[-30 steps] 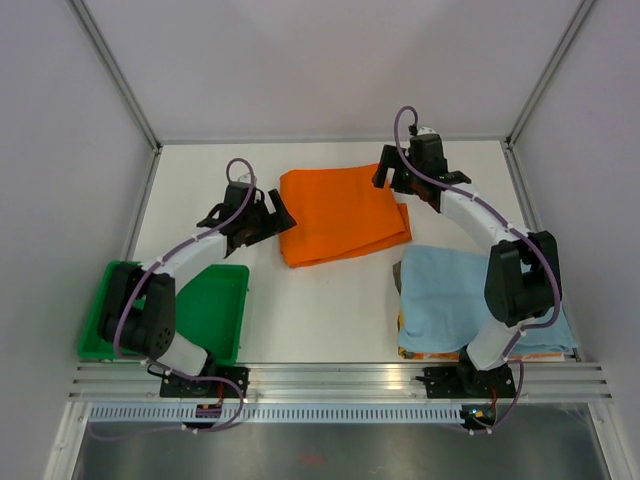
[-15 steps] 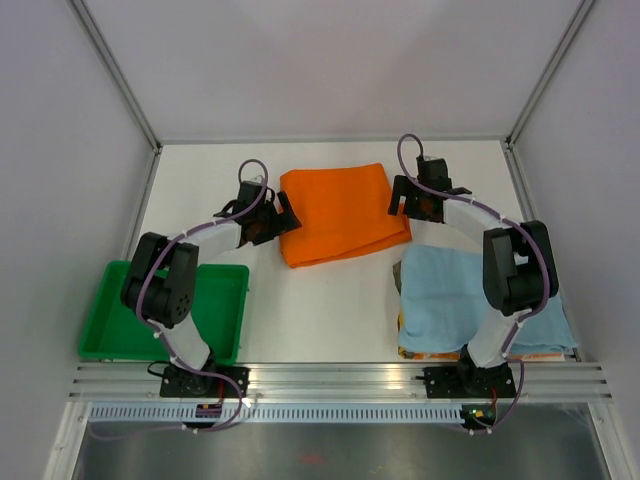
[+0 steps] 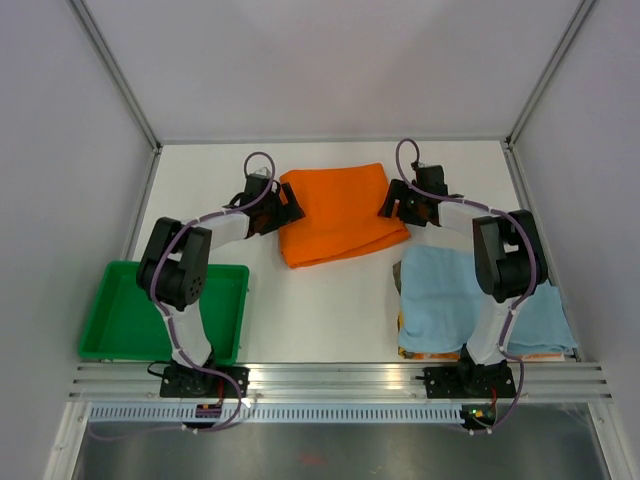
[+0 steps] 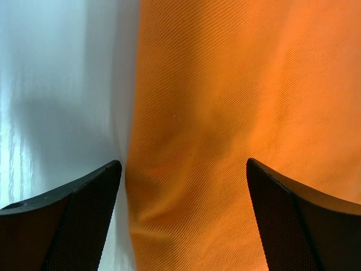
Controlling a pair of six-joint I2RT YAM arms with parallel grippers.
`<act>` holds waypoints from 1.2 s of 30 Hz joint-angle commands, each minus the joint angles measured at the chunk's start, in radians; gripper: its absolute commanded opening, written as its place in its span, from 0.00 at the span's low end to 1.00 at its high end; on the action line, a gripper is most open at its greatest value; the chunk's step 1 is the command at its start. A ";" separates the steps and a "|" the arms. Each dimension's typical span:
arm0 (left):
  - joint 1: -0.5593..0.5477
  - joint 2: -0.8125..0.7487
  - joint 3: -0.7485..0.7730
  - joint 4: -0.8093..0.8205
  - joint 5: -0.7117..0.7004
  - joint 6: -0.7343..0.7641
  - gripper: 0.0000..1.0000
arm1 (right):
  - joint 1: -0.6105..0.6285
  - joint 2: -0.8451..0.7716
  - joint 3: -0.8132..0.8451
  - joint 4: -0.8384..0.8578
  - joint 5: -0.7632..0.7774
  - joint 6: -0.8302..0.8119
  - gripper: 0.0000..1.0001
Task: Fold and stack the trousers
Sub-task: Neatly place the folded trousers to the corner
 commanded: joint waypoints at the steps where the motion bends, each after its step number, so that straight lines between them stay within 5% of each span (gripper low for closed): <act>1: 0.002 0.059 0.046 0.028 0.028 0.004 0.95 | 0.003 0.066 -0.018 0.068 -0.083 0.057 0.86; 7: 0.002 0.114 0.092 0.033 0.040 0.011 0.87 | 0.004 0.106 -0.003 0.086 -0.100 0.071 0.69; 10: 0.002 0.145 0.109 0.051 0.062 0.011 0.73 | 0.007 0.126 0.015 0.086 -0.116 0.076 0.48; 13: 0.002 0.163 0.124 0.074 0.080 0.021 0.47 | 0.009 0.127 0.034 0.084 -0.119 0.071 0.18; 14: 0.002 0.167 0.130 0.076 0.085 0.026 0.39 | 0.010 0.124 0.043 0.083 -0.119 0.067 0.00; 15: 0.003 0.171 0.138 0.073 0.086 0.032 0.21 | 0.009 0.114 0.052 0.075 -0.113 0.059 0.00; 17: 0.005 0.168 0.156 0.068 0.080 0.041 0.02 | 0.010 0.097 0.084 0.055 -0.108 0.048 0.00; 36: 0.043 -0.165 0.207 -0.084 0.134 0.058 0.02 | 0.009 -0.241 0.275 -0.150 0.045 -0.044 0.00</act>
